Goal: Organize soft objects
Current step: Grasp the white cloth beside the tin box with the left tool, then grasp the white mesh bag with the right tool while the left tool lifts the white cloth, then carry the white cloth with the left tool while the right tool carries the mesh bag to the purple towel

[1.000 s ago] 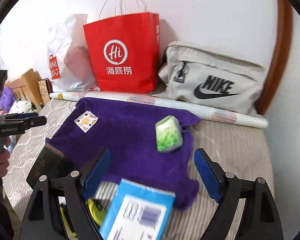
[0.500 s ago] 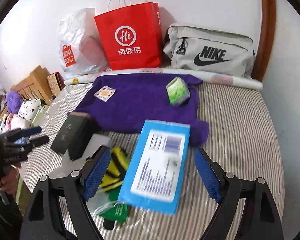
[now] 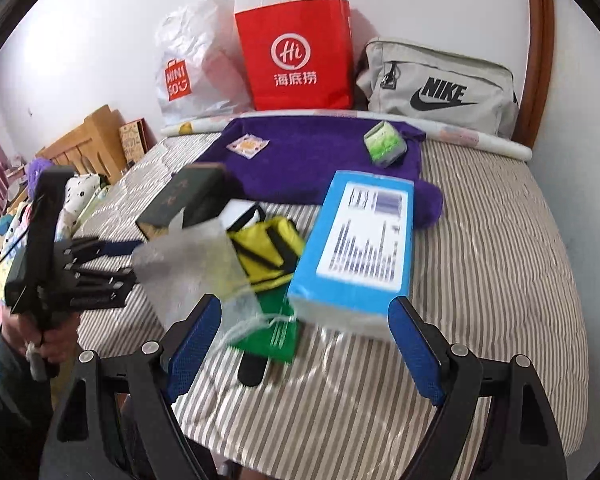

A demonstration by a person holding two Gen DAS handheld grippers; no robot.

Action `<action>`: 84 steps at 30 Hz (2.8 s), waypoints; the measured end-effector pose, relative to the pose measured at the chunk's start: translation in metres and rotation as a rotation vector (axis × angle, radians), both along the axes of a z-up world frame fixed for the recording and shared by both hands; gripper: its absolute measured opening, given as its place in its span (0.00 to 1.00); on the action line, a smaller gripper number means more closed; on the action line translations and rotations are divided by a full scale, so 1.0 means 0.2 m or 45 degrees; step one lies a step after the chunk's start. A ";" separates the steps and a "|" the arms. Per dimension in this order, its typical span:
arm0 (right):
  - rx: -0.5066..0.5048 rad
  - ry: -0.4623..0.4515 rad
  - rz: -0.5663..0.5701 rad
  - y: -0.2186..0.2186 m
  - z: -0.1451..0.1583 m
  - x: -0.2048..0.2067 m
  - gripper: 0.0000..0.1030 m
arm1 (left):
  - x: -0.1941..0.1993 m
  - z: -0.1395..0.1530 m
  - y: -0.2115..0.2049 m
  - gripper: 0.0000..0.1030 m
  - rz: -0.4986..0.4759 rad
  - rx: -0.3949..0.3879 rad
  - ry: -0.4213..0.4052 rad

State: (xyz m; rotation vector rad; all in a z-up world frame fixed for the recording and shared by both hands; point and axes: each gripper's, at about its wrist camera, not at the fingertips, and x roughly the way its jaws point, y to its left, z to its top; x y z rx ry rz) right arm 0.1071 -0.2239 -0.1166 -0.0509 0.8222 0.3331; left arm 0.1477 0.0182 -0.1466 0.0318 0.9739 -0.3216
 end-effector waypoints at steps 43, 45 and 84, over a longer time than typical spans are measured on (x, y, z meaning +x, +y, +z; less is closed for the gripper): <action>-0.071 0.067 0.269 0.44 -0.31 0.08 0.48 | -0.12 -0.11 0.28 0.26 0.139 -0.042 0.106; -0.062 0.077 0.265 0.41 -0.30 0.07 0.23 | -0.12 -0.11 0.29 0.26 0.147 -0.057 0.108; -0.045 0.091 0.058 -0.13 -0.48 -0.13 0.14 | -0.13 -0.14 0.14 0.28 0.166 0.113 0.077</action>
